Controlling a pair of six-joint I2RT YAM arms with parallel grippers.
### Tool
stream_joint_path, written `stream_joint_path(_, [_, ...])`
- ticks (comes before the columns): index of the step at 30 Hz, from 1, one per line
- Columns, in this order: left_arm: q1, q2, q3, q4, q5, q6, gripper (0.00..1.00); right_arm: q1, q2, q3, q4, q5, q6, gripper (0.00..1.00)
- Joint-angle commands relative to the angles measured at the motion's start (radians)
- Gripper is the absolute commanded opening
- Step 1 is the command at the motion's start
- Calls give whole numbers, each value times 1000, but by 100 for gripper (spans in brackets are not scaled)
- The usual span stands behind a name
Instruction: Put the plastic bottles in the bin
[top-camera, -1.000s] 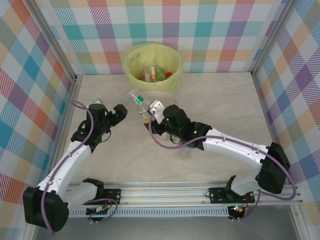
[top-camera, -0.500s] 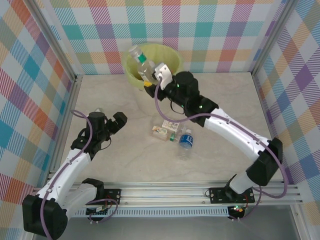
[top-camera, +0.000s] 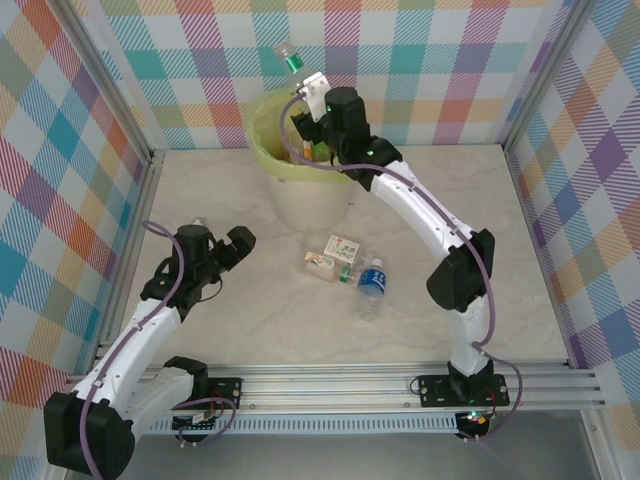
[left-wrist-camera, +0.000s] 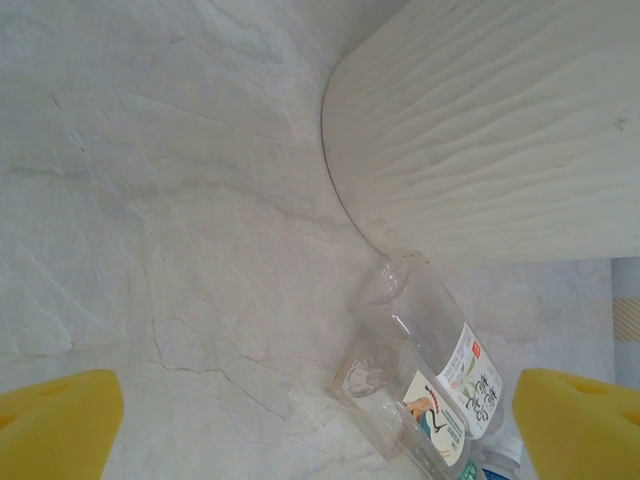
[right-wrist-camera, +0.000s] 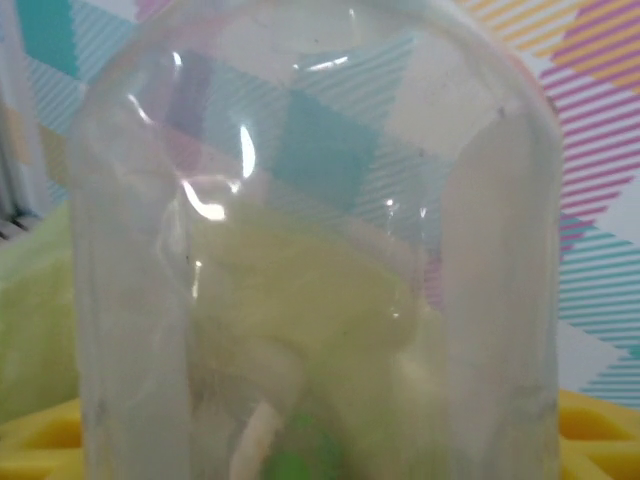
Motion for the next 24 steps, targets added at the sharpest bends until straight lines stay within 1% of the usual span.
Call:
stream_joint_path(1, [17, 43, -11, 0, 71, -44, 100, -1, 38, 110, -147, 180, -7, 78])
stream_joint_path(5, [-10, 105, 3, 0, 67, -81, 100, 0, 15, 112, -157, 204, 9, 89])
stream_joint_path(10, [-91, 174, 47, -13, -16, -107, 100, 0, -80, 25, -139, 190, 43, 93])
stream_joint_path(13, [-138, 211, 64, -11, -54, -142, 100, 0, -170, -86, -103, 160, 75, 94])
stream_joint_path(19, [-228, 244, 83, 1, -134, -194, 100, 0, -384, -355, -45, 59, 151, 99])
stream_joint_path(21, [-250, 251, 87, 0, -156, -203, 100, 0, -462, -457, -38, 48, 172, 100])
stream_joint_path(24, [-267, 265, 89, -1, -164, -215, 100, 0, -575, -618, -21, 41, 246, 100])
